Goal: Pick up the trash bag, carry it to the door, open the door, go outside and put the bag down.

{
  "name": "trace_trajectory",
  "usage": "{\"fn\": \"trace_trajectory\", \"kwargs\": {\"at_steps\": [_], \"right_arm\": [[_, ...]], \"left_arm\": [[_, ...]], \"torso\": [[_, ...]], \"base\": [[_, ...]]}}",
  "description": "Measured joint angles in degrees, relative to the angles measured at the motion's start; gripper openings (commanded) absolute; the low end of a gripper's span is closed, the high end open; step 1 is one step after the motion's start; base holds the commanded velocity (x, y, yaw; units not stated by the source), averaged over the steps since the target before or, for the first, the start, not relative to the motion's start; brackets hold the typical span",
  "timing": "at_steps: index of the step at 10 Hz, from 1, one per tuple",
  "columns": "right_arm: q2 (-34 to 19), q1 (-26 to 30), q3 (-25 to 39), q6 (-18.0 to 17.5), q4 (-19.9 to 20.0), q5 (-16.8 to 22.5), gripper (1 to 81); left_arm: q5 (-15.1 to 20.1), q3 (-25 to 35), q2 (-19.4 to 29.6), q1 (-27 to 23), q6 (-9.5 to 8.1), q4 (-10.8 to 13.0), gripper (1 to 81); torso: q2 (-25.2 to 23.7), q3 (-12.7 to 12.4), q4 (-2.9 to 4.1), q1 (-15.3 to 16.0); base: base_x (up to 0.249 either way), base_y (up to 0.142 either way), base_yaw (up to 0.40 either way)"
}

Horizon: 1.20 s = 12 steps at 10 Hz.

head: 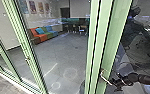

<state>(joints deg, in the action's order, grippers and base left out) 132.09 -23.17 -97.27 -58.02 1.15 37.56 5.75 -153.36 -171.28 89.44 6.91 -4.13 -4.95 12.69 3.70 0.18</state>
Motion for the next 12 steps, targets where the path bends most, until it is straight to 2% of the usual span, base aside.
{"fn": "trace_trajectory", "kwargs": {"at_steps": [3,6,12], "right_arm": [[-2.0,0.9,1.9,-0.7,0.5,-0.1,81.1],[-3.6,4.9,1.2,-1.7,0.1,0.1,81.1],[-10.4,15.9,4.0,-5.4,-1.3,6.3,81.1]], "left_arm": [[0.1,0.1,0.0,0.1,0.00,0.0,1.0],[0.0,0.2,0.0,0.3,0.13,0.0,1.0],[0.0,0.2,-0.4,0.3,0.16,0.1,1.0]], "torso": [[0.0,0.0,0.00,0.0],[0.0,0.0,0.00,0.0],[0.0,0.0,0.02,0.1]], "base": [[0.021,0.000,0.000],[0.000,0.000,0.000],[0.000,0.000,0.000]]}}
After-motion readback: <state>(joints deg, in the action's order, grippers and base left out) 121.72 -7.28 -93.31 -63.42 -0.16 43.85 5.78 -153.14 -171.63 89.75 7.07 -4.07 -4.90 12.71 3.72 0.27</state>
